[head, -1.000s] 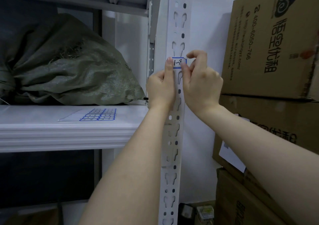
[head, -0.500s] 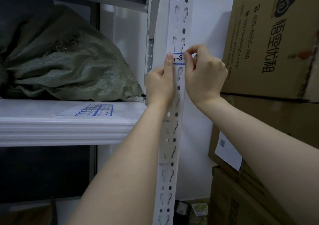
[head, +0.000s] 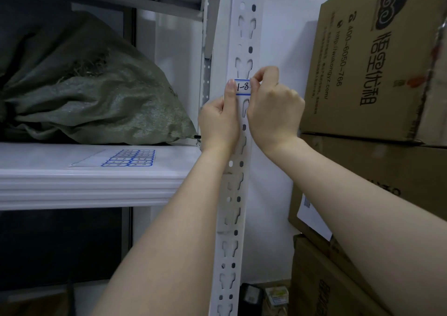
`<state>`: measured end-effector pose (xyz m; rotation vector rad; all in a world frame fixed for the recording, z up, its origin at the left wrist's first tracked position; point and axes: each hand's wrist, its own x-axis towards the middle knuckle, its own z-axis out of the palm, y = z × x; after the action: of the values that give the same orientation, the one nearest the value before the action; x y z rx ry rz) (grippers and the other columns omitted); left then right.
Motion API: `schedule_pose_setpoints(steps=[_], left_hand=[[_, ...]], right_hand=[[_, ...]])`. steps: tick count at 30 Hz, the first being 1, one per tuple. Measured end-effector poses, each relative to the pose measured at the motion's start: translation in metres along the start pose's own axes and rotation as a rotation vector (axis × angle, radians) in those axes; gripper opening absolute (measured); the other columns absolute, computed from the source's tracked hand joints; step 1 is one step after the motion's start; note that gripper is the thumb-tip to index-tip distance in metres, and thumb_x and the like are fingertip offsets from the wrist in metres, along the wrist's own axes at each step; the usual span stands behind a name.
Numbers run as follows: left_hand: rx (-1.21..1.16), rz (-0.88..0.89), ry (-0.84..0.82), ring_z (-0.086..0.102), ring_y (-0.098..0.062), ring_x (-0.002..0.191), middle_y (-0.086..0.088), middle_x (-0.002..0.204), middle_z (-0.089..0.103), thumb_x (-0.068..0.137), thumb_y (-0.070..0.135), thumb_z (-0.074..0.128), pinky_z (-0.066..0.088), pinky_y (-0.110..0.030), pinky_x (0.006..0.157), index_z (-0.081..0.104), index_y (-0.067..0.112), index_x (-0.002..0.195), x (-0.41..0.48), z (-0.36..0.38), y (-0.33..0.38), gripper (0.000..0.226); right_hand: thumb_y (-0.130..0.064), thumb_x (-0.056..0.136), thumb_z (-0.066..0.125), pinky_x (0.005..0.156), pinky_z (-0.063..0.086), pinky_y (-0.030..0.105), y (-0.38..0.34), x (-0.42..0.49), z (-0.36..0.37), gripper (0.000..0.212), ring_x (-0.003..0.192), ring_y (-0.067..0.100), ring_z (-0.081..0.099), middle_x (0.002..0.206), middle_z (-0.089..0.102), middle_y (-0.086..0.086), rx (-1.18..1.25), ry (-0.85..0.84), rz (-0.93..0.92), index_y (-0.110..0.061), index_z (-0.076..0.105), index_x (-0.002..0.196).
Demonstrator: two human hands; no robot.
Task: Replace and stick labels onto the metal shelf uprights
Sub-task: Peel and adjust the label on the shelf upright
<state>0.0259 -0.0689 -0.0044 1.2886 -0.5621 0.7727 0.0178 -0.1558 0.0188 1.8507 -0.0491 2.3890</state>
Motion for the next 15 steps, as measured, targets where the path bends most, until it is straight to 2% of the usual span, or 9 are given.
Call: schedule_pose_setpoints(steps=[6, 11, 13, 15], left_hand=[[0.014, 0.026, -0.005, 0.022, -0.008, 0.039, 0.01, 0.035, 0.019, 0.1, 0.045, 0.044, 0.019, -0.02, 0.04, 0.019, 0.02, 0.051, -0.002, -0.001, 0.001, 0.061], [0.009, 0.008, -0.013, 0.022, -0.008, 0.04, 0.01, 0.036, 0.018, 0.099, 0.048, 0.045, 0.017, -0.021, 0.04, 0.018, 0.021, 0.05, -0.001, -0.001, 0.0, 0.062], [0.002, -0.002, -0.014, 0.022, -0.008, 0.04, 0.01, 0.037, 0.019, 0.098, 0.049, 0.045, 0.016, -0.021, 0.041, 0.019, 0.021, 0.05, -0.001, -0.001, -0.001, 0.062], [-0.005, -0.007, -0.015, 0.023, -0.008, 0.039, 0.011, 0.036, 0.02, 0.098, 0.05, 0.045, 0.018, -0.021, 0.041, 0.019, 0.021, 0.048, -0.001, -0.001, 0.0, 0.063]], right_hand=[[-0.026, 0.089, 0.048, 0.042, 0.019, 0.018, 0.0, -0.003, 0.0, 0.023, 0.027, 0.023, 0.043, 0.037, 0.042, -0.004, -0.019, 0.011, -0.025, -0.01, 0.059, 0.077], [-0.025, 0.091, 0.05, 0.042, 0.019, 0.018, 0.002, -0.007, 0.0, 0.02, 0.027, 0.024, 0.04, 0.038, 0.04, -0.004, 0.003, 0.032, -0.028, -0.011, 0.058, 0.08], [-0.024, 0.093, 0.05, 0.042, 0.021, 0.019, 0.005, -0.014, 0.0, 0.012, 0.028, 0.024, 0.036, 0.04, 0.041, -0.003, 0.063, 0.027, -0.049, -0.012, 0.049, 0.09], [-0.025, 0.096, 0.045, 0.042, 0.025, 0.021, 0.006, -0.02, 0.0, 0.013, 0.032, 0.023, 0.036, 0.044, 0.047, -0.003, 0.138, -0.013, -0.068, -0.016, 0.035, 0.097]])
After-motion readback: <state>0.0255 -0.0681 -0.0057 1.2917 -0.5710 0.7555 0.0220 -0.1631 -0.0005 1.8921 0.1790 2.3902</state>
